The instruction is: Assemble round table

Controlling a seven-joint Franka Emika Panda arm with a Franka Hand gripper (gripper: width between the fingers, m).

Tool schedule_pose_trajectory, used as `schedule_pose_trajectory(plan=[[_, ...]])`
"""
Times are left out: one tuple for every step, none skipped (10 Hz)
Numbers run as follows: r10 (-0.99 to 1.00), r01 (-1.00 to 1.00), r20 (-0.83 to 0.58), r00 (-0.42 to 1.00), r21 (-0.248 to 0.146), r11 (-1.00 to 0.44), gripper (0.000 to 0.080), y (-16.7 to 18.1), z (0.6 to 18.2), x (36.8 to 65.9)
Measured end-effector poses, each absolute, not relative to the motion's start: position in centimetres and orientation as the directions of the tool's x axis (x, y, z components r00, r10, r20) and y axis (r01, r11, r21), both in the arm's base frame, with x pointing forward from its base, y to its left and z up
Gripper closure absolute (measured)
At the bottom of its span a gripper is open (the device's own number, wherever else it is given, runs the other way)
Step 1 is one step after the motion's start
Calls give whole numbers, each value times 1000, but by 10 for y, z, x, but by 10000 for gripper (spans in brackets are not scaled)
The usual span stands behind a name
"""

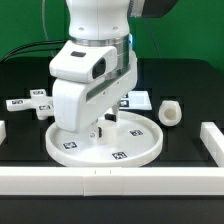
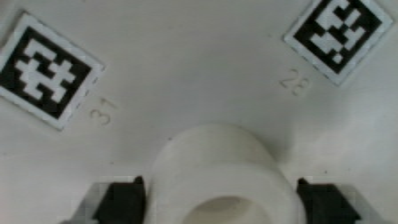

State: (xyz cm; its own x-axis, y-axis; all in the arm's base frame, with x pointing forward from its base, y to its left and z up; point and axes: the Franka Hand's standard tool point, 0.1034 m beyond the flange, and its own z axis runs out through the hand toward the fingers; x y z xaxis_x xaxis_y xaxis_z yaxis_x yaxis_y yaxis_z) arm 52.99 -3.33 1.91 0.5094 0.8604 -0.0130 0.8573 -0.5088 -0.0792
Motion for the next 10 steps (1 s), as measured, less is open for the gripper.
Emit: schedule_pose_trajectory(plan=[[881, 878, -16, 473, -74, -473, 393, -22, 23, 536], [890, 887, -11, 456, -72, -456, 393, -10, 23, 540], [895, 892, -10, 445, -79, -445, 393, -2, 18, 539], [900, 898, -6, 435, -77, -434, 392, 6, 18, 541], [905, 903, -2, 425, -75, -424, 392, 13, 18, 544], [907, 904, -2, 422, -75, -421, 392, 15, 18, 544], [909, 907, -1, 417, -75, -415, 392, 19, 18, 544], [913, 911, 3, 408, -74, -407, 392, 25, 18, 546], [916, 914, 8, 401, -73, -399, 392, 30, 18, 548], [915, 913, 8, 404, -73, -402, 392, 34, 18, 549]])
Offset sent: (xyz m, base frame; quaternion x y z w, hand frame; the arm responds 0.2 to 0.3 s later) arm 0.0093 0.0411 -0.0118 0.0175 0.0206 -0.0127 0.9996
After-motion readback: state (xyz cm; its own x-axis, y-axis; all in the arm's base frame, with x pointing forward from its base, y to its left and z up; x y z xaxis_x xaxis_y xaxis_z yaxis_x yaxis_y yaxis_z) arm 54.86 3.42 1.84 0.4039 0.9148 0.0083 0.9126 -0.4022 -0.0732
